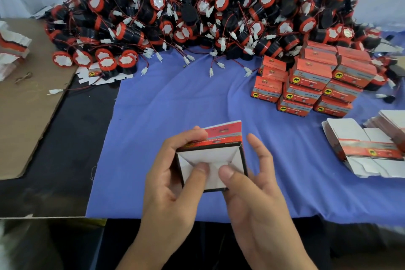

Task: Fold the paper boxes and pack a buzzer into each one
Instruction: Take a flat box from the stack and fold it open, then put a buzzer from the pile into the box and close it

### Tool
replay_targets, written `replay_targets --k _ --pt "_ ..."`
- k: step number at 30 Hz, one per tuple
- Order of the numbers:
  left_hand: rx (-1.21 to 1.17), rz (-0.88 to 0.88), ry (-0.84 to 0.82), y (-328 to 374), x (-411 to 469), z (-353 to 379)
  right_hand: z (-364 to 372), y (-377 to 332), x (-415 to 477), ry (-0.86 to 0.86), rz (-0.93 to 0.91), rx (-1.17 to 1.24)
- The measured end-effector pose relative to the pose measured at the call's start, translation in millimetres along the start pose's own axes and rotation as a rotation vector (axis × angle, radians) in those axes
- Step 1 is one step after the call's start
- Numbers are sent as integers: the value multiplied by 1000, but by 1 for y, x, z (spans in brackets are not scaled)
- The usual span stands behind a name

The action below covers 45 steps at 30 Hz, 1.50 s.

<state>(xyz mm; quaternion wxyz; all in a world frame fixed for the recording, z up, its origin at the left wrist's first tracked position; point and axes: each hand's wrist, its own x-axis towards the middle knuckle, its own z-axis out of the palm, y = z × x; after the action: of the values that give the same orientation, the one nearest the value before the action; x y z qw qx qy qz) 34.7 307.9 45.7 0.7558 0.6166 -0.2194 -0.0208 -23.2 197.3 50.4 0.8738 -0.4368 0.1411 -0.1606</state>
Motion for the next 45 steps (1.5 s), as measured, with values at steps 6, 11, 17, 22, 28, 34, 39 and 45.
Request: replay_targets --k 6,11,17,22,28,34,39,45 --pt "-79 -194 -333 -4 -6 -9 -2 0 -1 15 -92 -85" --pt "69 -180 -381 -3 -7 -14 -3 -10 0 -80 -82 -212" --pt "114 -70 -126 -10 5 -20 -12 -19 7 -117 -263 -549" --pt "-155 -101 -141 -19 13 -20 -17 -5 19 -70 -158 -408" --pt "572 -139 -11 -50 19 -33 -43 17 48 -57 -379 -766" --pt "946 -308 -162 -84 4 -29 -70 67 49 50 -202 -896" --pt "808 -470 -258 -77 15 -47 -82 58 44 -58 -50 -757" --pt "493 -522 -148 -63 46 -77 -87 16 80 54 45 -394"
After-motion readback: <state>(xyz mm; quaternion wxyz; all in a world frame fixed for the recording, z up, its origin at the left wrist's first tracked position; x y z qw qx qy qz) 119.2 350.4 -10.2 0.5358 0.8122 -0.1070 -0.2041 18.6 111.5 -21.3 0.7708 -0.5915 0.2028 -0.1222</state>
